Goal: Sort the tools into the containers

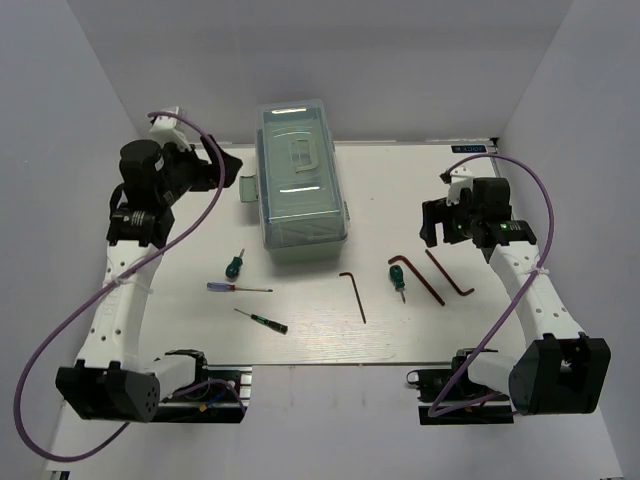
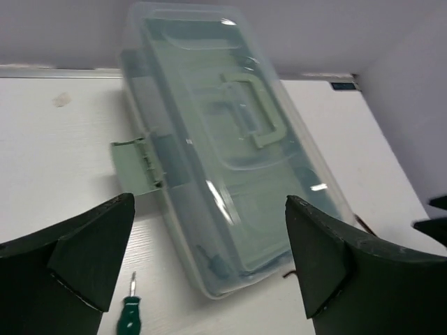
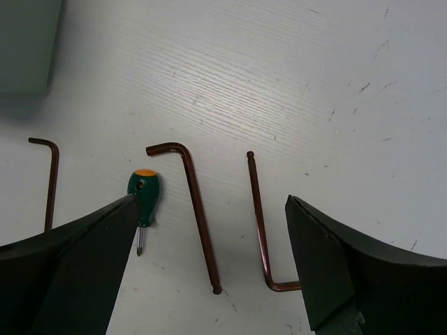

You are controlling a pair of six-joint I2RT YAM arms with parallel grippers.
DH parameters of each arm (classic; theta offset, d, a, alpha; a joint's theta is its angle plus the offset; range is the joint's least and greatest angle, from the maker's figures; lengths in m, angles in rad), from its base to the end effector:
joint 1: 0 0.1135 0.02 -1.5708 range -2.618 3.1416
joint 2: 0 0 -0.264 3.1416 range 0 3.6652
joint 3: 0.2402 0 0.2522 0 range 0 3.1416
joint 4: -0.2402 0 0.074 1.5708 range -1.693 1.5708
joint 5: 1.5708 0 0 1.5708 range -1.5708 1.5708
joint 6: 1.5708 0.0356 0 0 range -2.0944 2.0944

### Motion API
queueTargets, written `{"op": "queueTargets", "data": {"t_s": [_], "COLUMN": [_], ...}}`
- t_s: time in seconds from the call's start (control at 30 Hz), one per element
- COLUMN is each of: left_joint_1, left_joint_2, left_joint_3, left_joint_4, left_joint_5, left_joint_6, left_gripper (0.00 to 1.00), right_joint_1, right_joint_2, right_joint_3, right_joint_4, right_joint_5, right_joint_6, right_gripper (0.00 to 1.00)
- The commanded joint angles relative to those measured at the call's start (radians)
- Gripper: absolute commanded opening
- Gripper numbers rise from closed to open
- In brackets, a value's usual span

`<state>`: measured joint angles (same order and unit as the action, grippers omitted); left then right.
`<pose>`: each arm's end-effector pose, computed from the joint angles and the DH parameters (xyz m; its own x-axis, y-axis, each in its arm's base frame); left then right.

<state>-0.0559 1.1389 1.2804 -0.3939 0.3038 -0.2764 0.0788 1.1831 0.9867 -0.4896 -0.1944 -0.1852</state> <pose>0.2471 -0.0245 0.4202 -0.3333 -0.2421 -0.9112 0.2615 0.9048 -0.3361 0.2551 0.0270 0.2999 -0.5790 -0.2269 -0.7831 -0.3387 0.9407 -0.0222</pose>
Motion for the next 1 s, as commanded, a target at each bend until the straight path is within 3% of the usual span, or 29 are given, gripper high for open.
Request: {"op": "queueTargets", "data": {"t_s": [0.0,0.13,0.17,0.2,0.23,0.27,0.37,0.4,0.43,0.47,0.5,0.53,0.57,0.6,0.63,0.67,0.73,0.97], "left_joint_1": [-0.013,-0.048,-0.059,-0.080,-0.093,-0.105,-0.156,-0.168,-0.192,-0.203,-0.216,-0.240,-0.255,-0.269,-0.295,-0.306,-0.315,-0.361], "left_joint_2": [0.112,0.273,0.306,0.338,0.370,0.431,0.516,0.560,0.582,0.602,0.628,0.697,0.731,0.760,0.783,0.820,0.844,0.915], "left_joint_3": [0.051,0.208,0.244,0.284,0.366,0.405,0.539,0.559,0.577,0.586,0.629,0.666,0.707,0.773,0.798,0.821,0.873,0.952], "left_joint_4": [0.050,0.032,0.018,-0.024,-0.045,-0.063,-0.118,-0.118,-0.118,-0.118,-0.128,-0.193,-0.233,-0.265,-0.311,-0.333,-0.362,-0.464], "left_joint_5": [0.209,0.303,0.304,0.314,0.314,0.314,0.295,0.294,0.285,0.285,0.276,0.258,0.235,0.183,0.158,0.103,0.060,-0.080], "left_joint_6": [-0.023,-0.020,-0.020,0.005,0.005,0.014,0.014,-0.006,-0.020,-0.036,-0.046,-0.046,-0.046,-0.046,-0.046,-0.046,-0.056,-0.087], "left_gripper": [0.99,0.80,0.67,0.62,0.55,0.38,0.11,0.00,0.00,0.00,0.06,0.10,0.17,0.54,0.71,0.78,0.84,0.83], "right_joint_1": [0.001,0.001,0.004,0.003,0.001,-0.001,-0.004,0.002,0.004,0.001,0.003,0.001,-0.001,0.002,0.003,0.003,-0.001,-0.001], "right_joint_2": [-0.027,-0.020,-0.017,-0.014,-0.011,-0.001,0.033,0.035,0.042,0.043,0.053,0.055,0.055,0.067,0.075,0.076,0.084,0.110], "right_joint_3": [0.007,0.023,0.026,0.029,0.035,0.041,0.069,0.095,0.105,0.106,0.118,0.121,0.127,0.135,0.138,0.142,0.144,0.148], "right_joint_4": [-0.014,-0.056,-0.084,-0.108,-0.119,-0.135,-0.147,-0.147,-0.150,-0.150,-0.144,-0.141,-0.138,-0.133,-0.127,-0.127,-0.110,-0.093], "right_joint_5": [-0.046,-0.134,-0.169,-0.184,-0.221,-0.223,-0.201,-0.194,-0.195,-0.195,-0.201,-0.201,-0.204,-0.209,-0.212,-0.215,-0.211,-0.206], "right_joint_6": [-0.033,-0.112,-0.179,-0.200,-0.213,-0.209,-0.154,-0.151,-0.149,-0.146,-0.142,-0.134,-0.114,-0.105,-0.097,-0.076,-0.062,-0.033], "right_gripper": [0.90,0.88,0.75,0.55,0.30,0.00,0.00,0.08,0.60,0.61,0.77,0.86,0.90,0.90,0.90,0.90,0.90,0.90]}}
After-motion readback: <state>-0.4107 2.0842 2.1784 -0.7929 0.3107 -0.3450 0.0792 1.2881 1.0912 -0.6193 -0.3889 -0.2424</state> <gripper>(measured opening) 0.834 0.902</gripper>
